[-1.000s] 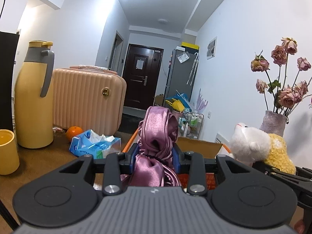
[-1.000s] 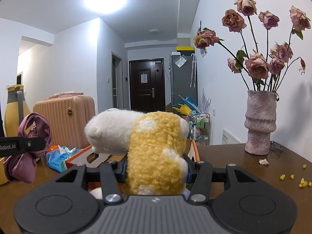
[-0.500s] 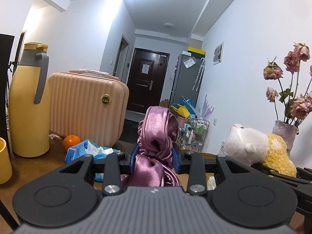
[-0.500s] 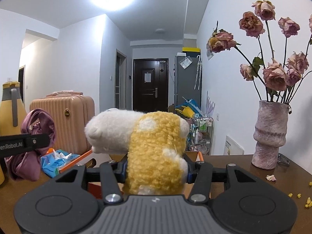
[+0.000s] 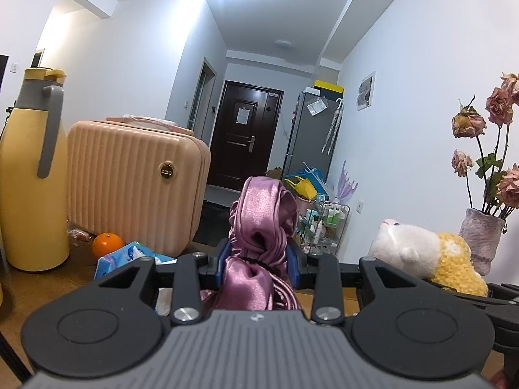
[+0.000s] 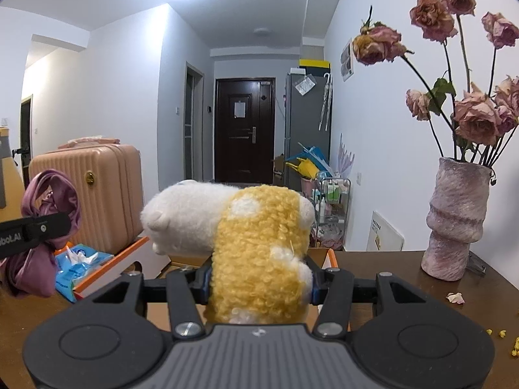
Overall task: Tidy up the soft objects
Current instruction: 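Carry the pink bow in the left gripper while the right gripper carries the plush toy over the box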
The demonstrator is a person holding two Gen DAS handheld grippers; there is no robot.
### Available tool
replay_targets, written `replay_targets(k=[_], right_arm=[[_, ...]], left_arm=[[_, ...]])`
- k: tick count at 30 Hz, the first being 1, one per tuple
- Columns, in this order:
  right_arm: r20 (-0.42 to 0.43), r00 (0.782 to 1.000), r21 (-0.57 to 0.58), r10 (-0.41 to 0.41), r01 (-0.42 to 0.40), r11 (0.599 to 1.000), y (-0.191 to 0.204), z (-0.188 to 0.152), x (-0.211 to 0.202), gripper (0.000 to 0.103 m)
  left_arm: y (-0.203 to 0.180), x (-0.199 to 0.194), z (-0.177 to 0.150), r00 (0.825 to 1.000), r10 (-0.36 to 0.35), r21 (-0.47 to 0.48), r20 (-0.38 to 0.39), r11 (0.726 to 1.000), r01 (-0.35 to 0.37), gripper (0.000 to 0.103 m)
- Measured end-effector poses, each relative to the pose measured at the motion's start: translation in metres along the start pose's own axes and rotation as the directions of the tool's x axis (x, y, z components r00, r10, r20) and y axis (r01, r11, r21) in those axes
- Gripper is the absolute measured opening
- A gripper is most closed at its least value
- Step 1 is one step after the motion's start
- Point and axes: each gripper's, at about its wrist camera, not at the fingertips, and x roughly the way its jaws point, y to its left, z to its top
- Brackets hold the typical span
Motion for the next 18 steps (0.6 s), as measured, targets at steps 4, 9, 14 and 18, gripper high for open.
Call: replay_targets(k=[4,9,14,18], right_arm=[[-0.029,1.000,-0.010,0.000,0.000,1.000,0.000,0.003,0.013,0.050],[-0.059,0.998,-0.028,-0.003,0.002,1.000,0.002,0.005,0.029,0.050],[-0.087,0.996,-0.049,-0.013,0.009,0.999,0.004,0.007,0.044,0.050],[-0.107,0.994,-0.060,-0.018,0.011,0.998,0.005,0.008,0.056,0.050]], left_arm=[[-0.003,0.010,0.000,1.000,-0.004,0.005,-0.001,1.000,0.004,0.035],[-0.007,0.025,-0.002,1.000,0.003,0.022,-0.014,1.000,-0.002,0.035],[-0.009,0.040,-0.004,1.000,0.005,0.029,-0.027,1.000,-0.004,0.035],[-0.014,0.054,-0.006,0.999,0.007,0.042,-0.039,0.999,-0.006,0.035]])
